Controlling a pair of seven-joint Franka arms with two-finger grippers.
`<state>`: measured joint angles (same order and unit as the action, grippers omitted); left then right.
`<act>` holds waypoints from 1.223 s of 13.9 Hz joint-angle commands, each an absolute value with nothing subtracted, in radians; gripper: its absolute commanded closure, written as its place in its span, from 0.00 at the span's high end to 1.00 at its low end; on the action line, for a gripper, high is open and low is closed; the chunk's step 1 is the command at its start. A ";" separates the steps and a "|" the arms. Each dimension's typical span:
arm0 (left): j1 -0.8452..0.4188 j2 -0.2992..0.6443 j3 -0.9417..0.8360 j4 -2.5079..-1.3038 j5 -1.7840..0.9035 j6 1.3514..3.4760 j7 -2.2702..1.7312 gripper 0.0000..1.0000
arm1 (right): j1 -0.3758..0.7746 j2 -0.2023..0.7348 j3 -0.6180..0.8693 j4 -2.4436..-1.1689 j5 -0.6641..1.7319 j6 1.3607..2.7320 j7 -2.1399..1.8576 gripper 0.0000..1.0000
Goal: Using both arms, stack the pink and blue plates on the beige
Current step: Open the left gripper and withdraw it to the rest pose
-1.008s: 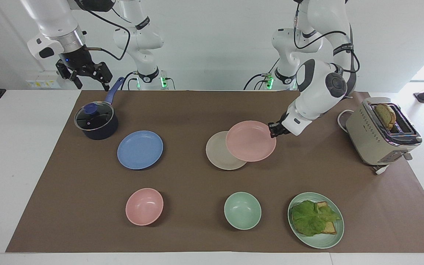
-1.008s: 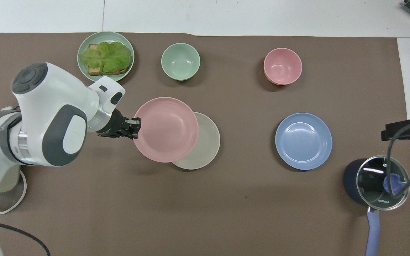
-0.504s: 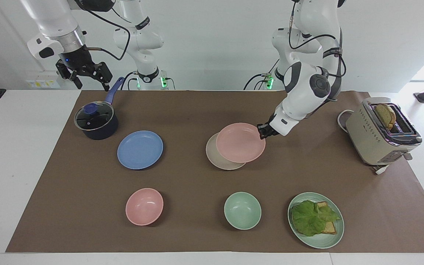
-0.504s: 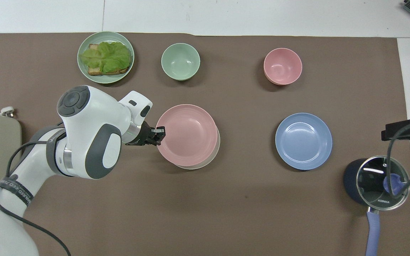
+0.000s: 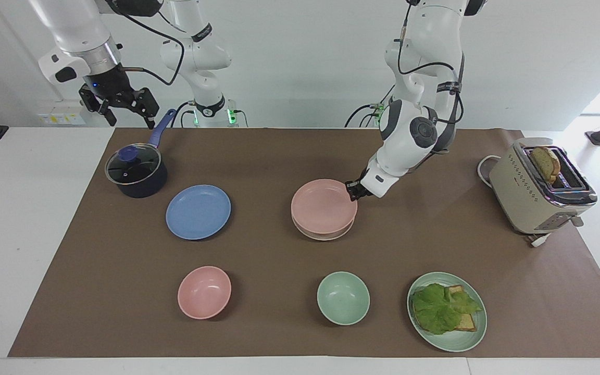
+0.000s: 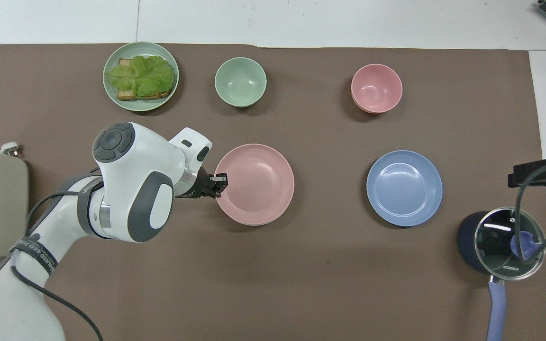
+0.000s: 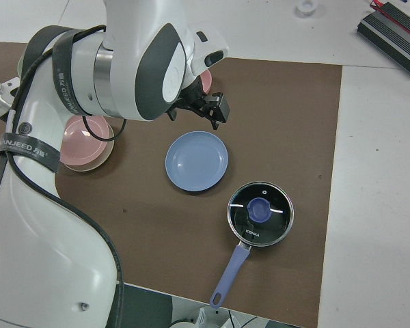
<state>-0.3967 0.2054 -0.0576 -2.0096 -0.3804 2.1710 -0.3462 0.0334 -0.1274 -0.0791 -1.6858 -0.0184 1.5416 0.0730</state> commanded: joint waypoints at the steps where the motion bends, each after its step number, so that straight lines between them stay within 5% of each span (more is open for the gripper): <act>1: -0.425 0.199 -0.041 -2.029 -0.399 2.200 -0.351 0.00 | 0.023 -0.130 -0.078 -1.689 0.003 1.534 0.057 1.00; 2: -0.423 0.199 -0.041 -2.029 -0.399 2.201 -0.348 0.29 | 0.023 -0.130 -0.080 -1.689 0.003 1.534 0.057 1.00; 3: -0.425 0.199 -0.041 -2.028 -0.399 2.201 -0.348 0.78 | 0.023 -0.130 -0.080 -1.689 0.003 1.534 0.057 1.00; 6: -0.423 0.199 -0.040 -2.028 -0.399 2.201 -0.342 0.99 | 0.023 -0.132 -0.080 -1.689 0.003 1.534 0.057 1.00; 12: -0.399 0.203 -0.026 -2.005 -0.377 2.191 -0.339 1.00 | 0.023 -0.132 -0.080 -1.692 0.003 1.542 0.060 1.00; 17: -0.223 0.201 -0.018 -1.958 -0.212 2.132 -0.330 1.00 | 0.020 -0.127 -0.078 -1.775 0.002 1.663 0.054 1.00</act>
